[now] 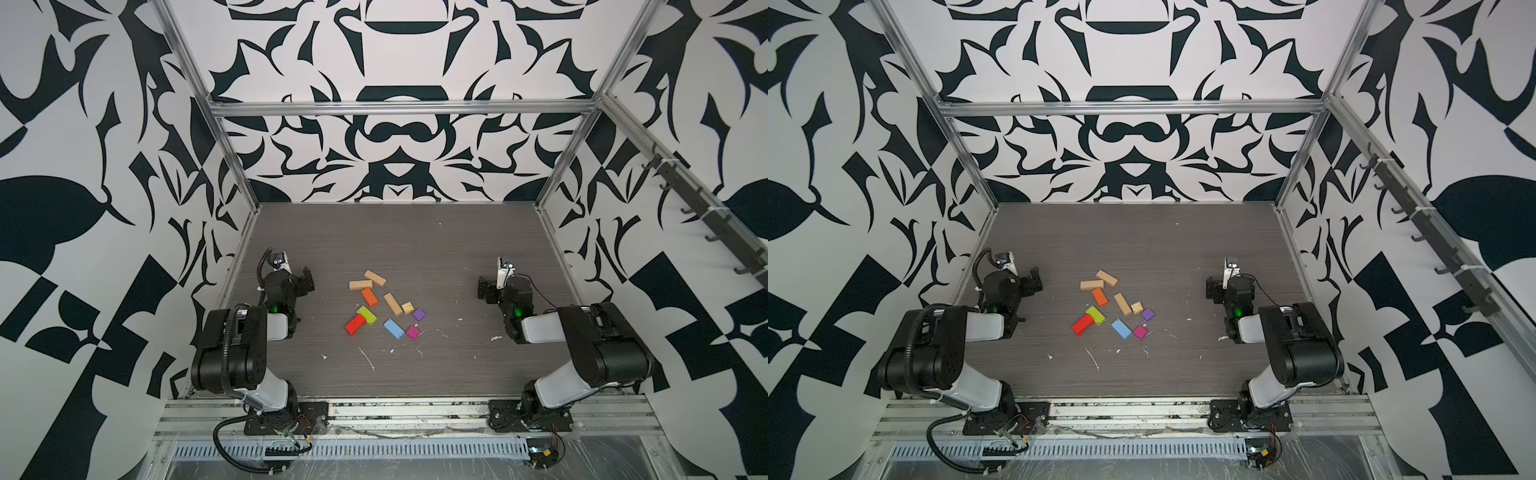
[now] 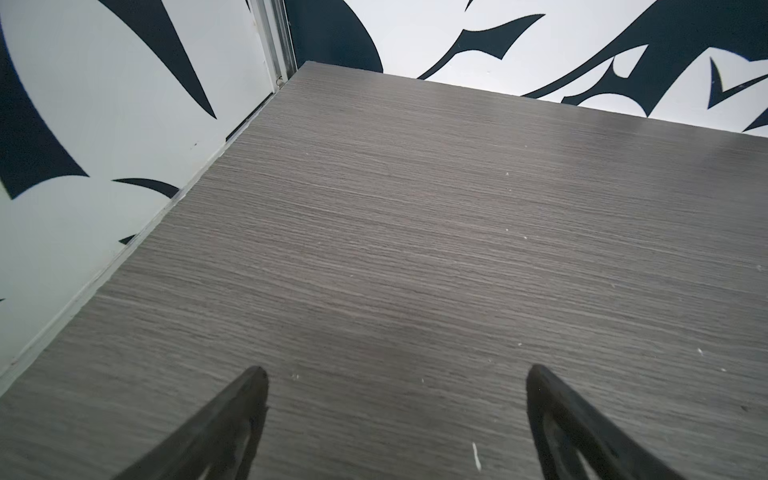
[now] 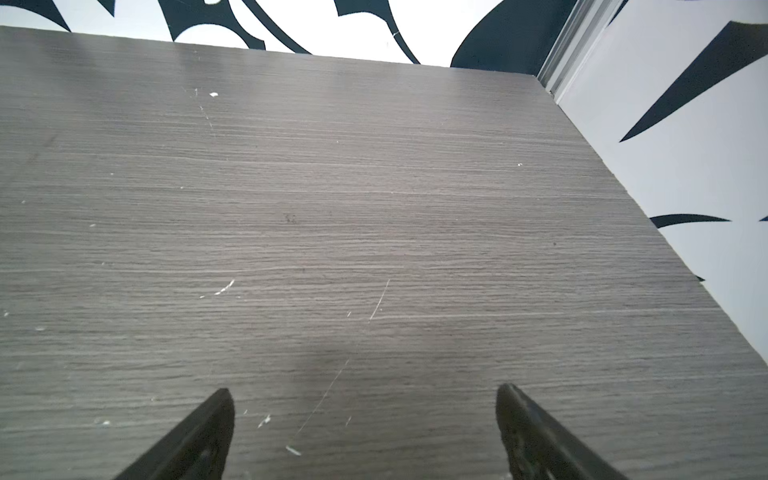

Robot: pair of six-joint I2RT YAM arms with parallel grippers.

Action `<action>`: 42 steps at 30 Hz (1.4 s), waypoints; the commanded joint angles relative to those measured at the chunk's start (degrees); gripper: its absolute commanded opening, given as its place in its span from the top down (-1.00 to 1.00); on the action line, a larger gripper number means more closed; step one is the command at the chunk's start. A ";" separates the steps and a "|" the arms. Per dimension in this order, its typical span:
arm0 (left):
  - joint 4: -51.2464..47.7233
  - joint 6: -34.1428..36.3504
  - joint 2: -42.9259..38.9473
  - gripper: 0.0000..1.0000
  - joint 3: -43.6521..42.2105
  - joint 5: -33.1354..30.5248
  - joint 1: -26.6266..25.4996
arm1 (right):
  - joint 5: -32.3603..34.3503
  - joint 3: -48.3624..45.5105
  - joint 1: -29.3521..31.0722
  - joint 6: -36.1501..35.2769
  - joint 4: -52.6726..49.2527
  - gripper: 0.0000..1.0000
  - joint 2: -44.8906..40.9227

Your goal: Build the wood block tower

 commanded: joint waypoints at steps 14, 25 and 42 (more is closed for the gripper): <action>1.76 0.19 -0.30 -0.99 -0.20 -0.11 0.25 | 0.74 1.47 -0.04 -0.36 1.44 -1.00 -0.59; 1.70 0.24 -0.17 -0.99 -0.17 -0.10 0.22 | 1.72 1.46 -0.09 -0.01 1.58 -1.00 -0.55; -16.58 0.23 -5.54 -0.99 7.91 -0.41 0.18 | 11.47 8.93 0.00 3.94 -19.28 -1.00 -10.02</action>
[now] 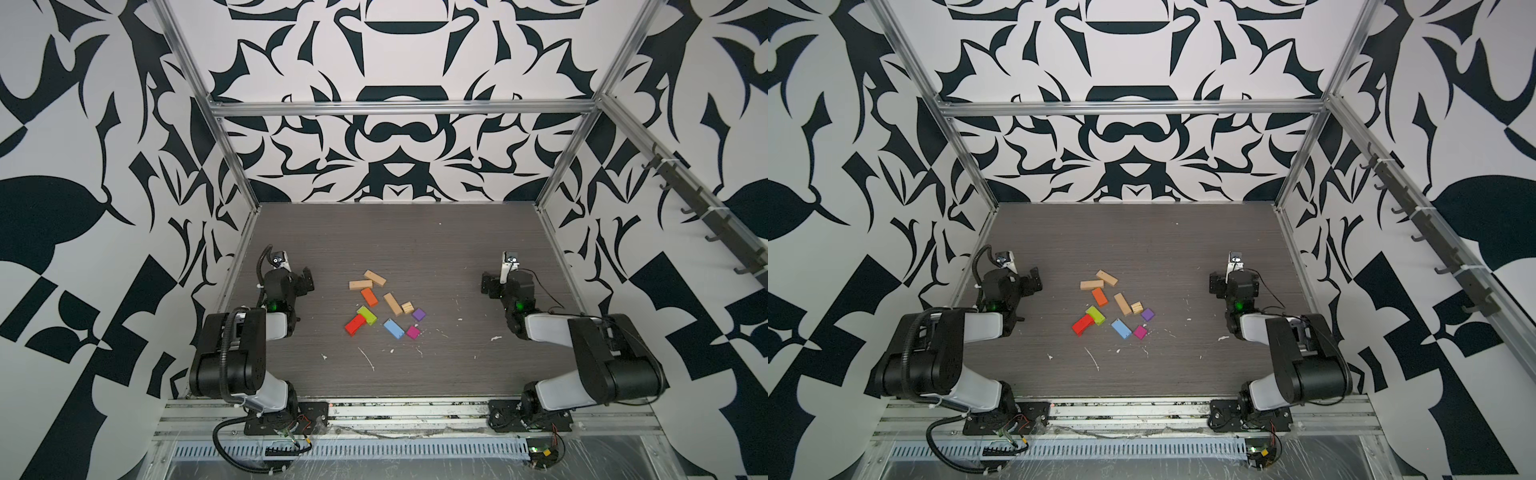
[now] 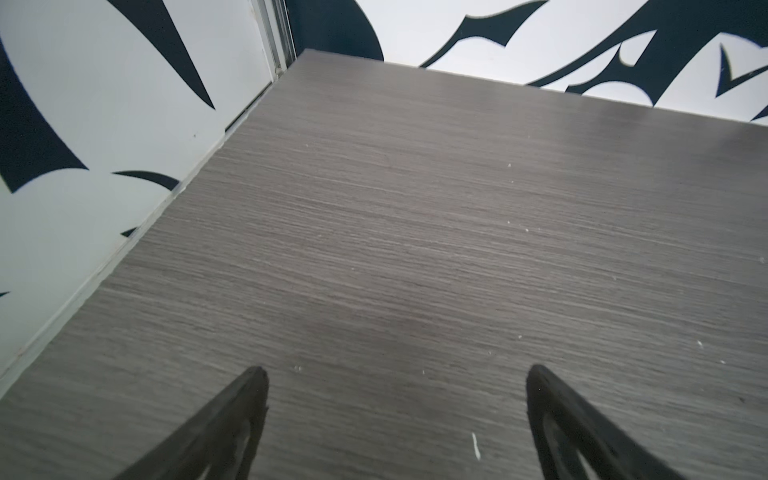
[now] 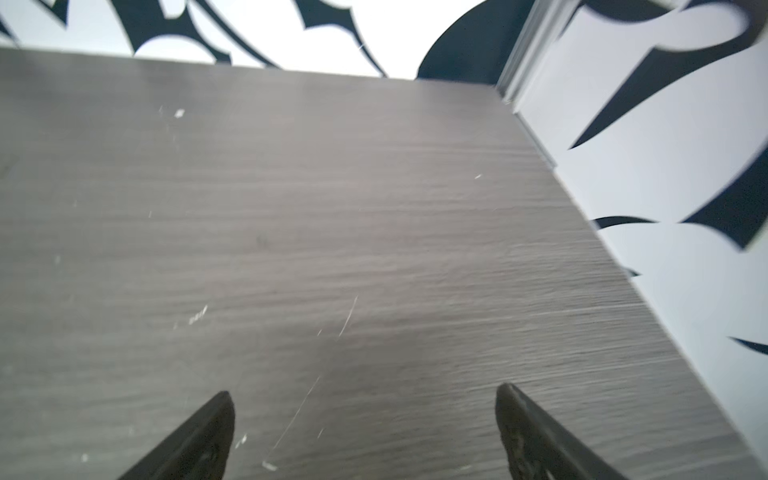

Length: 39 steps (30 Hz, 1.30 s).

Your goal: Build the wood block tower

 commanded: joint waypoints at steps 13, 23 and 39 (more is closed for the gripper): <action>-37.94 -12.49 -10.50 -0.99 22.56 -3.59 -0.90 | 0.27 22.49 -0.03 12.20 -39.70 -0.99 -3.11; -52.93 -22.79 -12.72 -0.99 27.66 7.05 -1.65 | 2.93 34.06 6.83 20.18 -60.13 -0.99 -0.91; -57.76 -22.50 -9.90 -0.99 28.62 10.08 -16.17 | -15.45 31.27 10.85 26.10 -63.67 -0.98 -5.64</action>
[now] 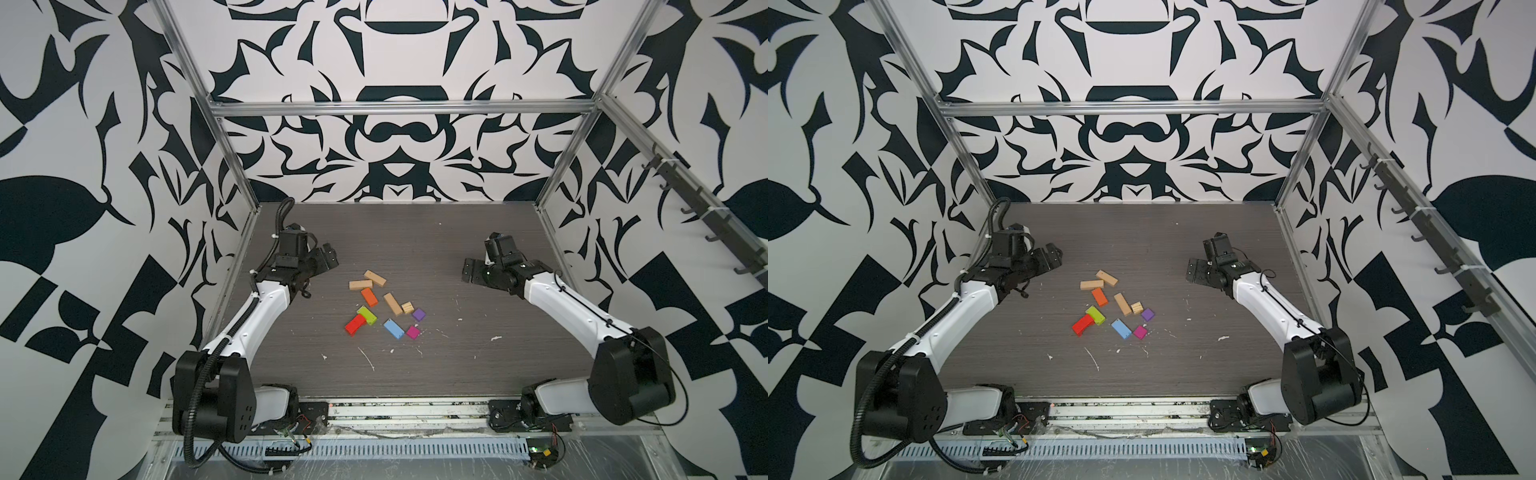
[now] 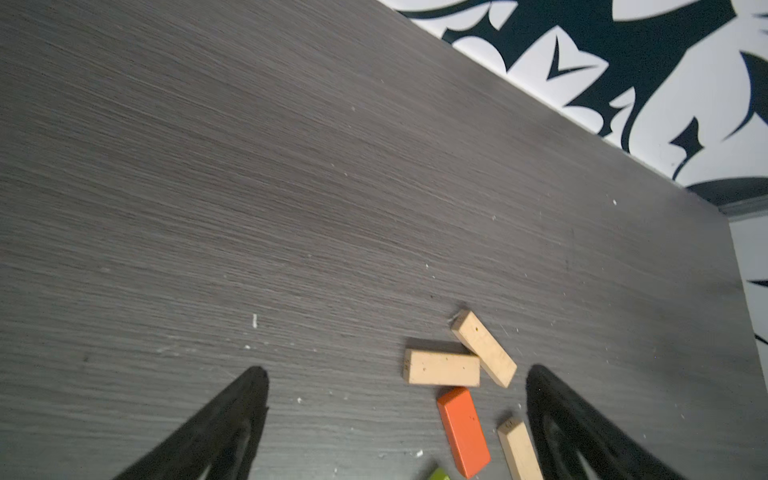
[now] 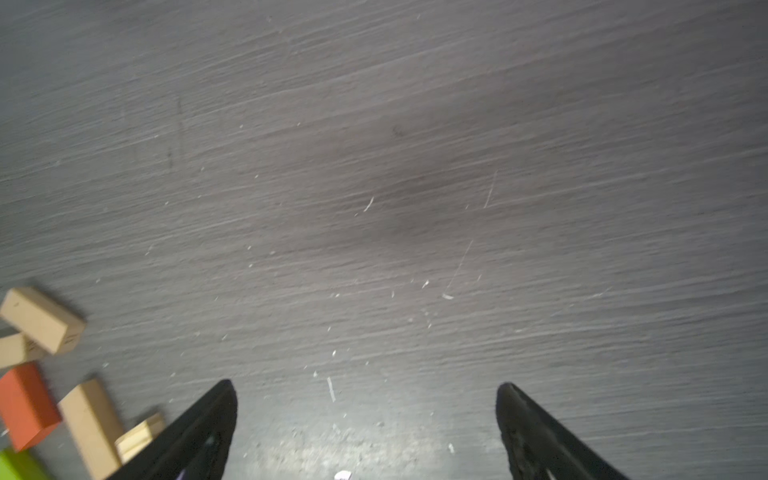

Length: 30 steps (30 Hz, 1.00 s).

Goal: Build the wood block tower
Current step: 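Move the left gripper toward the natural-wood bar while the right gripper approaches the pile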

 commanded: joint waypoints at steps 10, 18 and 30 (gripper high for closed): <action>1.16 0.71 6.08 -0.99 1.90 2.58 -9.28 | -10.02 -0.71 3.67 0.11 -0.96 -0.86 -2.48; 2.12 4.45 12.32 -0.99 6.09 1.92 -13.74 | -8.06 -0.86 6.31 0.43 -1.46 -0.85 -2.85; -6.10 19.02 26.82 -0.94 19.66 2.22 -15.96 | -8.63 -1.80 6.76 0.02 -3.46 -0.86 -4.24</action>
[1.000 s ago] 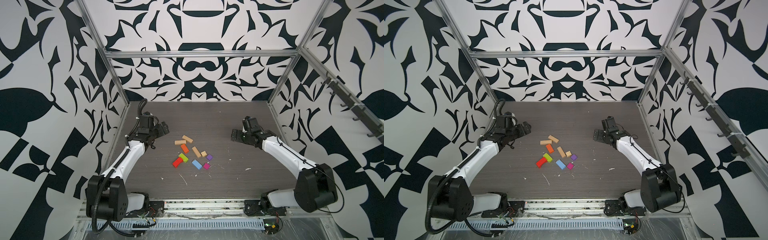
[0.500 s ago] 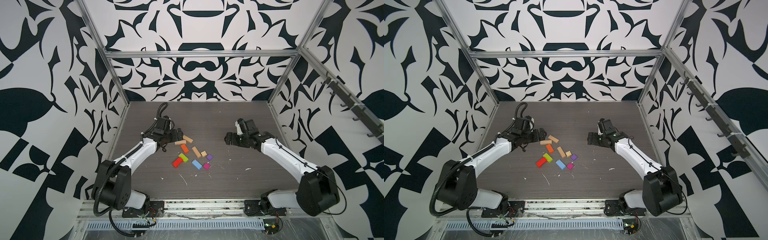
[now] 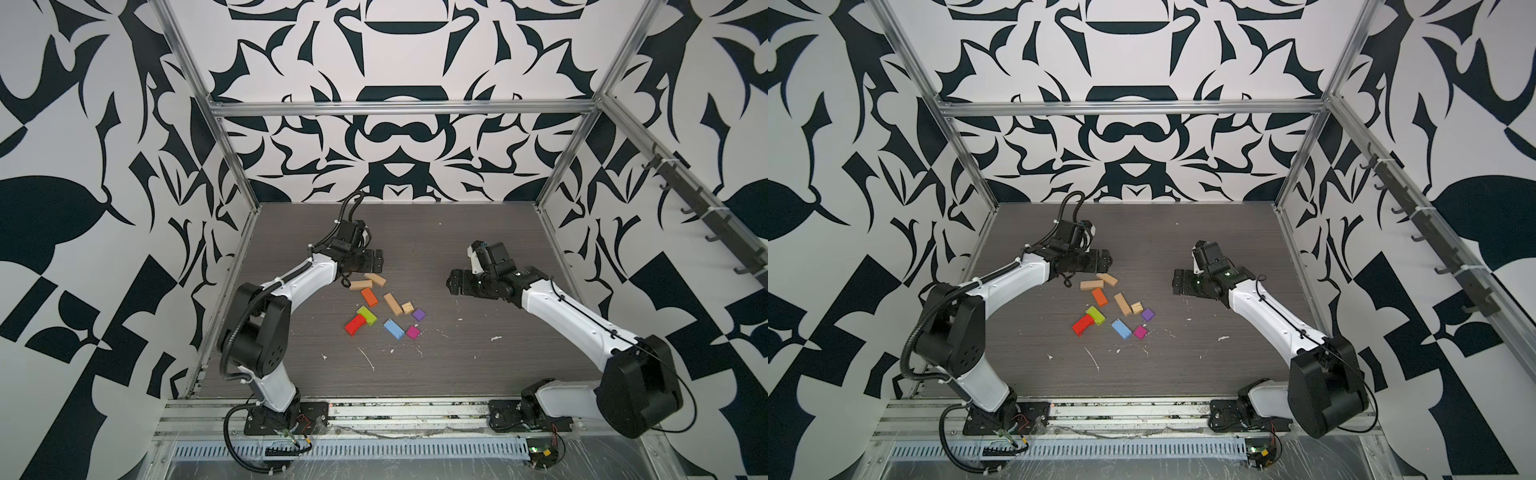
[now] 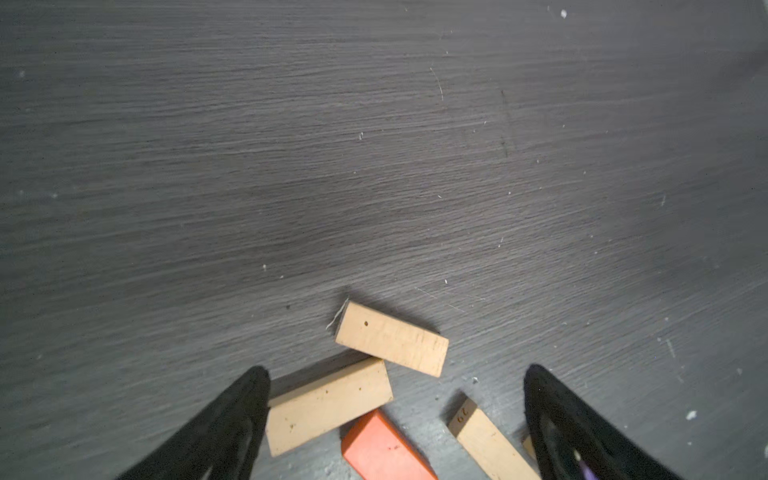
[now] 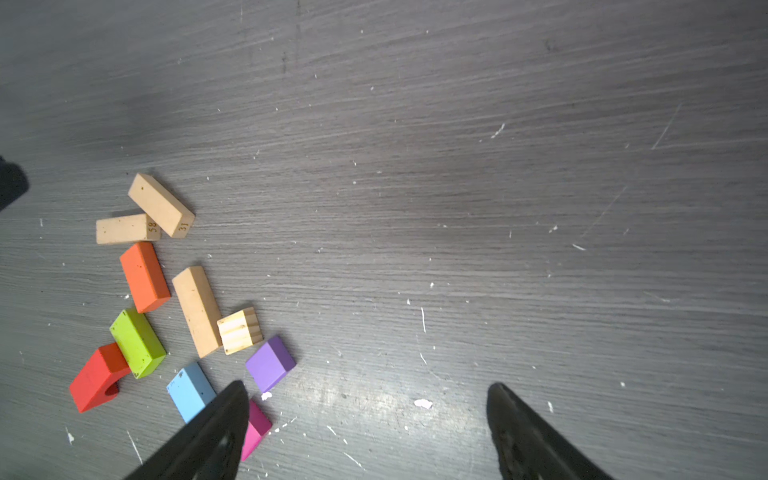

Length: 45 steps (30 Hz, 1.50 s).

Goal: Build the wood block tower
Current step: 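Move the left gripper toward the natural-wood bar while the right gripper approaches the pile, then close the left gripper on the natural-wood bar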

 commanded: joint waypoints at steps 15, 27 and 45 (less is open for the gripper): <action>-9.07 7.72 13.58 -0.72 10.95 -0.11 -2.63 | -1.11 0.82 0.35 -0.55 -2.80 -0.92 -1.99; -10.84 10.07 15.88 -0.75 11.36 -2.27 -3.12 | -1.63 0.62 0.39 -0.09 -2.37 -0.93 -1.81; -12.51 9.17 19.04 -0.75 12.27 -6.32 -5.70 | -1.78 -0.42 0.37 -0.02 -2.19 -0.93 -1.99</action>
